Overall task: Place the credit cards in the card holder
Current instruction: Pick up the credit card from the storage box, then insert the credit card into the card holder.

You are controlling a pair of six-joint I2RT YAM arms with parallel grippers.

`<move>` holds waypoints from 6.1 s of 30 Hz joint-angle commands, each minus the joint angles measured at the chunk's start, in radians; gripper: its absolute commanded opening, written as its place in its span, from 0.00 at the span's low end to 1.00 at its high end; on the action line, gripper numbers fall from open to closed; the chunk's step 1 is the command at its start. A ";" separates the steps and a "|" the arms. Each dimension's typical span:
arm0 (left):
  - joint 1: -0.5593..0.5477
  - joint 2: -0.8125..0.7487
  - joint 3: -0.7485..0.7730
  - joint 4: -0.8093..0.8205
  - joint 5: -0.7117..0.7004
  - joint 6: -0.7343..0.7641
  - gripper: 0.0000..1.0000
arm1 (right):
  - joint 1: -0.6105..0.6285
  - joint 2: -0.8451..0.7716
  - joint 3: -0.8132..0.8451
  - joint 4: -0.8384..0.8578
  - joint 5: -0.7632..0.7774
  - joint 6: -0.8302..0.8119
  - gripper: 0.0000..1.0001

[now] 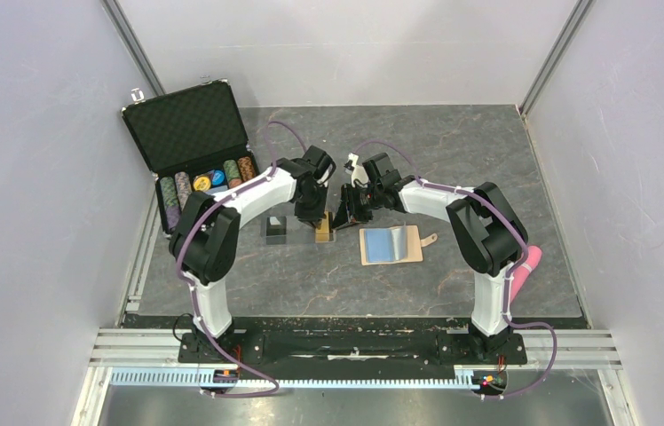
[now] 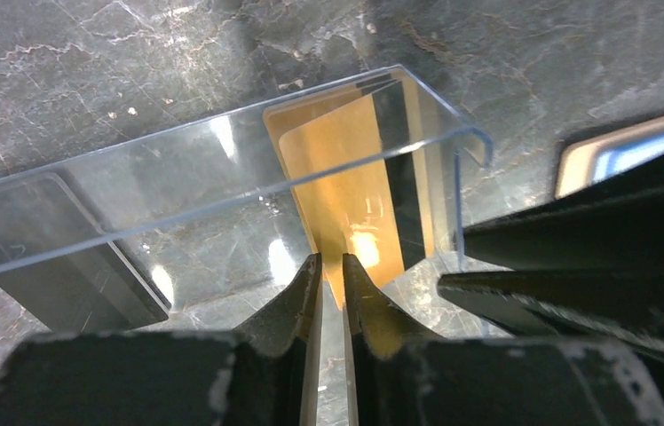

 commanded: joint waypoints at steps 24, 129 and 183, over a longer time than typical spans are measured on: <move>0.028 -0.120 -0.107 0.149 0.106 -0.053 0.02 | 0.002 -0.058 0.006 0.014 -0.005 -0.037 0.35; -0.191 0.118 -0.016 0.159 0.289 -0.077 0.04 | -0.464 -0.355 -0.450 -0.127 -0.150 -0.283 0.00; -0.185 0.200 0.097 0.125 0.254 -0.073 0.06 | -0.464 -0.283 -0.501 0.036 -0.221 -0.100 0.00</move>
